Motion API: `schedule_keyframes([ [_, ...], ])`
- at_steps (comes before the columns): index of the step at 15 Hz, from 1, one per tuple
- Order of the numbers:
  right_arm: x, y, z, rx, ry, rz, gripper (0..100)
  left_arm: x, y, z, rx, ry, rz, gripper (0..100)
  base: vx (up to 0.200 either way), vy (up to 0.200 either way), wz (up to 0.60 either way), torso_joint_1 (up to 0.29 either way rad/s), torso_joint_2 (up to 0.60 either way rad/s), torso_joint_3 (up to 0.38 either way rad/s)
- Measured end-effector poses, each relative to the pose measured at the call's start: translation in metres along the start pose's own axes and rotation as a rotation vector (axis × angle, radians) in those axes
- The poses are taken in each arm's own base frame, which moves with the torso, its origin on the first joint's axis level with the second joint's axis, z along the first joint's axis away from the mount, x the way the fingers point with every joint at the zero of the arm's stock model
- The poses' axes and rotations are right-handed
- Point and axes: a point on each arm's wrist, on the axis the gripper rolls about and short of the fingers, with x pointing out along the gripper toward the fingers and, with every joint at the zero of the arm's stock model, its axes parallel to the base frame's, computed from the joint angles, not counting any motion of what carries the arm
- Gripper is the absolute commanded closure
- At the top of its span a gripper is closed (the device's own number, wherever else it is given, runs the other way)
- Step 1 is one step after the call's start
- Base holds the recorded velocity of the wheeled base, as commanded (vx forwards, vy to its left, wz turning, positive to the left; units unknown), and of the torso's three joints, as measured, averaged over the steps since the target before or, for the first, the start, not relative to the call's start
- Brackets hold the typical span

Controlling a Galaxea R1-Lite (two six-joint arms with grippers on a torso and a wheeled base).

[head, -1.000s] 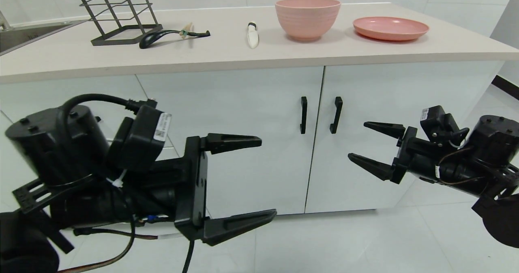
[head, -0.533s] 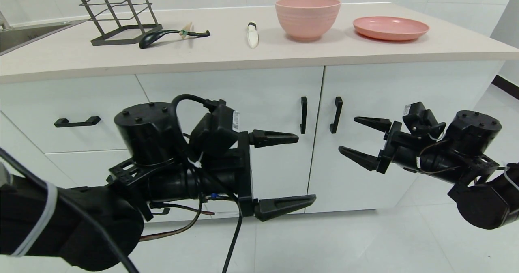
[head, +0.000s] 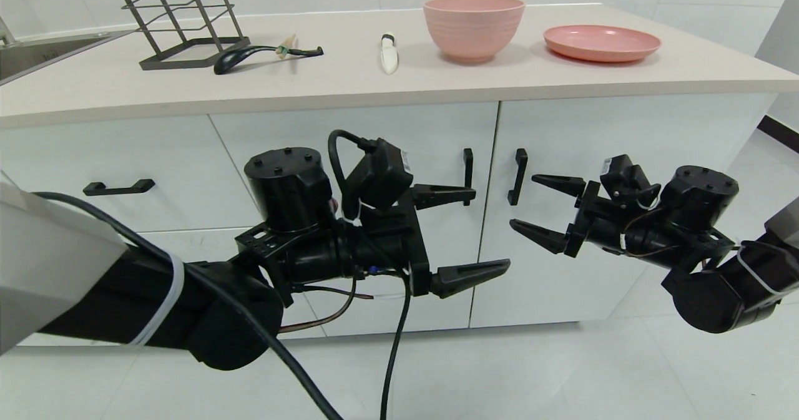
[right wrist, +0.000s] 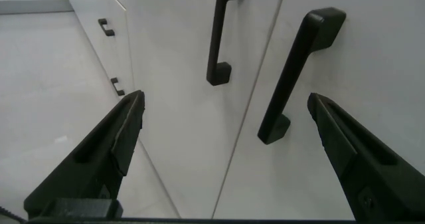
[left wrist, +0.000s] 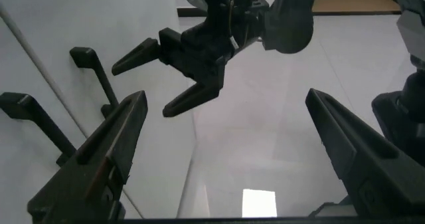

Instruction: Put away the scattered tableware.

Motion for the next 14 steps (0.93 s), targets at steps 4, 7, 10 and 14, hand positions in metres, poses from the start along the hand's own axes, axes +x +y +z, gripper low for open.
schedule_keyframes([
  [4,0.006,-0.005,-0.006,-0.006,-0.006,0.002,0,0.017,0.010,-0.001,-0.008,-0.027,-0.017,0,0.000,0.000,0.00,0.000,0.00,0.000],
  [7,0.017,-0.009,-0.005,-0.027,-0.033,0.018,0,0.027,0.017,-0.001,0.013,-0.064,-0.148,0,0.000,0.000,0.00,0.000,0.00,0.000],
  [10,0.022,-0.010,-0.009,-0.032,-0.042,0.034,0,0.032,0.021,-0.007,0.001,-0.061,-0.149,0,0.000,0.000,0.00,0.000,0.00,0.000],
  [14,0.022,-0.009,-0.009,-0.038,-0.067,0.127,0,0.040,0.034,-0.001,-0.078,-0.076,0.015,0,0.000,0.000,0.00,0.000,0.00,0.000],
])
